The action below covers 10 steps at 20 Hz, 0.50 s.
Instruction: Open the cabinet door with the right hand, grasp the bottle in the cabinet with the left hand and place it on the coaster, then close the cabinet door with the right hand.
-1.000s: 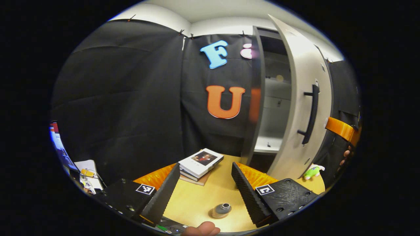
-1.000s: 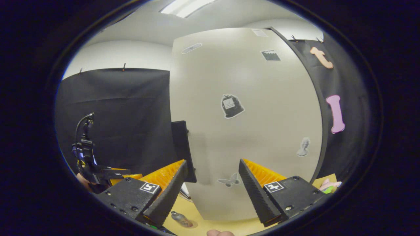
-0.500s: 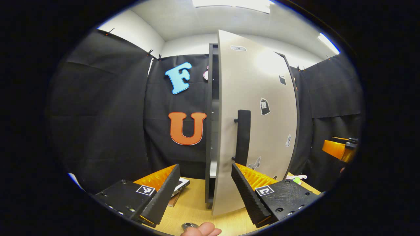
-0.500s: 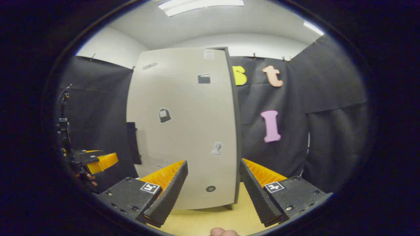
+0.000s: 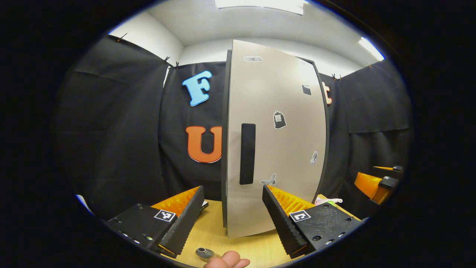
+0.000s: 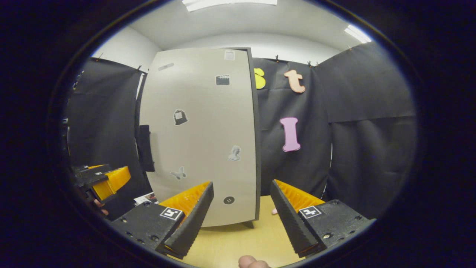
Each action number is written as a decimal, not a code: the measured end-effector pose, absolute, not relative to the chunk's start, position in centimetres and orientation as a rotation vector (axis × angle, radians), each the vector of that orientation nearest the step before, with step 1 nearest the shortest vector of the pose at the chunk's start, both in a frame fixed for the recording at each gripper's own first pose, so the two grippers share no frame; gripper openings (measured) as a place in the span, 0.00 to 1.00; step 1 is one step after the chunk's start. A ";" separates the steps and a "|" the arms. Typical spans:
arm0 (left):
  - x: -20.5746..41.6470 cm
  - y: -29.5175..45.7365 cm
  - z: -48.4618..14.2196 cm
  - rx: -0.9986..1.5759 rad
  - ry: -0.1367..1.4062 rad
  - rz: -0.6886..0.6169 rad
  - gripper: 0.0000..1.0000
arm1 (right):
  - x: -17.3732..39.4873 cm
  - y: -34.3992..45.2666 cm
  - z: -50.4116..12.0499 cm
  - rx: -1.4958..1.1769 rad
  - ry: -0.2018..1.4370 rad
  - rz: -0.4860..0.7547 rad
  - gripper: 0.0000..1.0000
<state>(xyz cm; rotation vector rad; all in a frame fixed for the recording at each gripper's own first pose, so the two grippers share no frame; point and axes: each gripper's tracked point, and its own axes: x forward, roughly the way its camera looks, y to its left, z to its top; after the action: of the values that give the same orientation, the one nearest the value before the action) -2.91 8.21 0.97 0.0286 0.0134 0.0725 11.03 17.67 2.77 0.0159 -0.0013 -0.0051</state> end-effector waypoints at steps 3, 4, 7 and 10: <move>-3.7 7.6 0.5 0.017 0.025 0.059 0.95 | 10.9 18.1 2.5 0.016 0.004 0.014 0.94; -3.9 7.5 0.6 0.018 0.022 0.057 0.95 | 11.0 18.2 2.2 0.017 0.012 0.017 0.94; -4.2 6.9 0.4 0.023 0.026 0.038 0.95 | 11.3 18.1 1.9 0.036 0.030 0.023 0.94; -4.7 6.4 0.5 0.043 0.025 0.013 0.95 | 11.1 18.6 1.8 0.071 0.034 0.045 0.94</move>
<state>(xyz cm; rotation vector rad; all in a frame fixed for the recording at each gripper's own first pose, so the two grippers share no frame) -4.68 6.36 0.51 0.0426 0.0245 0.0127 11.15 18.63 1.82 0.0710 0.0338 0.0449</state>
